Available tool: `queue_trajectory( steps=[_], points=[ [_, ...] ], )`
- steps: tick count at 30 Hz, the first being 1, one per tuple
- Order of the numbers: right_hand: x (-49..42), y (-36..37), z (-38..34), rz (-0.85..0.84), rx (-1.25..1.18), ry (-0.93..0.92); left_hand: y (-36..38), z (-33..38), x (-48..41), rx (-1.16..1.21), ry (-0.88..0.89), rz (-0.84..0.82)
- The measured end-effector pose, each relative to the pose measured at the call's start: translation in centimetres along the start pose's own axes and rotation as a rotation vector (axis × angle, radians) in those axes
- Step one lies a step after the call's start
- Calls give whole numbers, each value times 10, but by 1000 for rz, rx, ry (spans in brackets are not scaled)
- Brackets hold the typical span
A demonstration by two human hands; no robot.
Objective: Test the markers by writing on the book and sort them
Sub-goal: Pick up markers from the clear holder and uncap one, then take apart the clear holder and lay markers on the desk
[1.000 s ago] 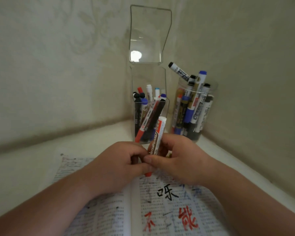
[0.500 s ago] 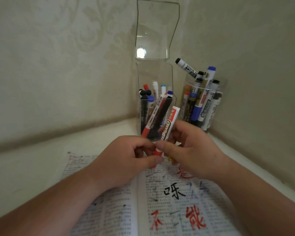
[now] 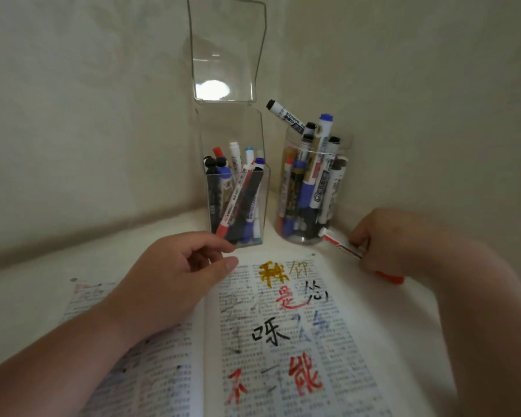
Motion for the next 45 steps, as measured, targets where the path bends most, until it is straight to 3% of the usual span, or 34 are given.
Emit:
queue_trajectory(
  steps=[3,6,11,15,20,24,28,34,40,45],
  points=[
    [-3,4,-8,2,38,-23,-5,2,-1,-38,10,42],
    [-10,11,-8,-9,28,18,-13,-1,-5,-226,61,67],
    [-23,17,0,38,-14,78,-6,-27,-5,-505,-20,-181],
    [-18,6,2,133,-107,94,1,-17,1,-579,49,-245],
    [1,0,-13,129,-136,49,15,-7,5,-867,66,-512],
    [10,-11,-29,168,-244,-24,-2,-9,-13,-685,-176,-626],
    [19,-10,-69,243,-540,-289,-34,-16,-33,-238,-419,-339],
    [22,15,-115,229,-585,-537,-40,-27,-69,-107,-312,-156],
    [0,29,-109,132,-1038,-457,4,-48,-85,241,-232,-119],
    [-10,24,-97,176,-1050,-435,-1,-54,-82,239,-197,56]
  ],
)
Point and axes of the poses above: each hand's wrist, its own x-axis away from the middle knuckle, its own y-axis out of the palm, z = x × y, the point moved 8 cm from there along -x, towards the middle knuckle, and after that the axes turned 7 degrees about y, right-handed, at the moved point
